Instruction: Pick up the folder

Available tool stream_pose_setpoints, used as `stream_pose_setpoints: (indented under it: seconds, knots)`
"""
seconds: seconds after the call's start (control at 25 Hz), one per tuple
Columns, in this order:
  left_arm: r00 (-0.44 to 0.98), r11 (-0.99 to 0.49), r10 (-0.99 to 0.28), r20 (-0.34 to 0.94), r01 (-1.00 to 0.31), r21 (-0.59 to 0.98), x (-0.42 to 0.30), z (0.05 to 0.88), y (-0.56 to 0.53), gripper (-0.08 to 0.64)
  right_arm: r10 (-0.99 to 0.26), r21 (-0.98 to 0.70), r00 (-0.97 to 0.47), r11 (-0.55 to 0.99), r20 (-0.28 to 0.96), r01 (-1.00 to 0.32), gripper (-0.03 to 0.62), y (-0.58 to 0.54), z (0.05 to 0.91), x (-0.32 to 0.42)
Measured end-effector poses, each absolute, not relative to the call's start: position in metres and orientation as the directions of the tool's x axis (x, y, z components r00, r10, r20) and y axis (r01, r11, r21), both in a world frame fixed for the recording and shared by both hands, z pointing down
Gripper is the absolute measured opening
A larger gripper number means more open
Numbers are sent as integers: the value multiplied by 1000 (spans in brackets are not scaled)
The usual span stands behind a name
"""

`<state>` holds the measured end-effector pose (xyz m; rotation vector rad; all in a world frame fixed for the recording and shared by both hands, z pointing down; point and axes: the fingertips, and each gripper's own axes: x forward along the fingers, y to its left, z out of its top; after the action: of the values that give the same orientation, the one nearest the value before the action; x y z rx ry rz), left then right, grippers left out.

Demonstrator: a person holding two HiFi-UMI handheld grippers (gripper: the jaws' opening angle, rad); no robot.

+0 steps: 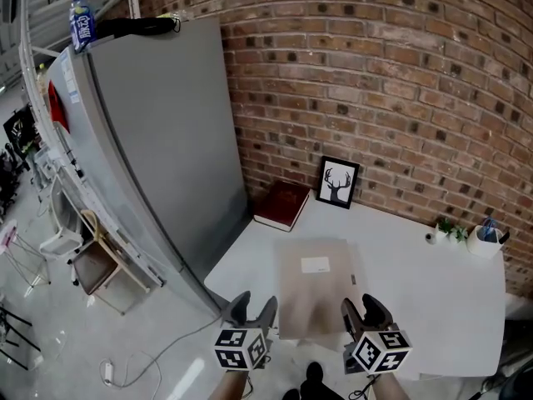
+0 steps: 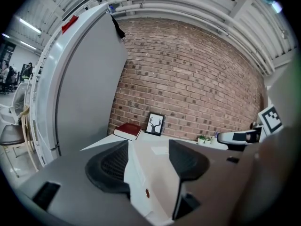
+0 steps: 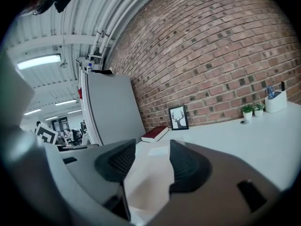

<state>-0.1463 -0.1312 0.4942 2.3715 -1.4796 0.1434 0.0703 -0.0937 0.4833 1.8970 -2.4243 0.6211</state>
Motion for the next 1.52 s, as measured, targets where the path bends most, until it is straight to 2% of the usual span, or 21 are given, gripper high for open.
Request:
stream_pose_setpoints:
  seconds: [0.56, 1.12, 1.52]
  knots:
    - [441, -363, -821, 364, -894, 263, -118, 532, -196, 245, -932, -330, -269, 182, 242, -926, 213, -140, 491, 100]
    - [457, -310, -692, 559, -887, 342, -94, 601, -219, 259, -925, -342, -290, 197, 245, -919, 213, -162, 494, 118]
    - [507, -290, -610, 609, -858, 424, -78, 627, -210, 267, -922, -357, -292, 190, 256, -915, 213, -170, 501, 128]
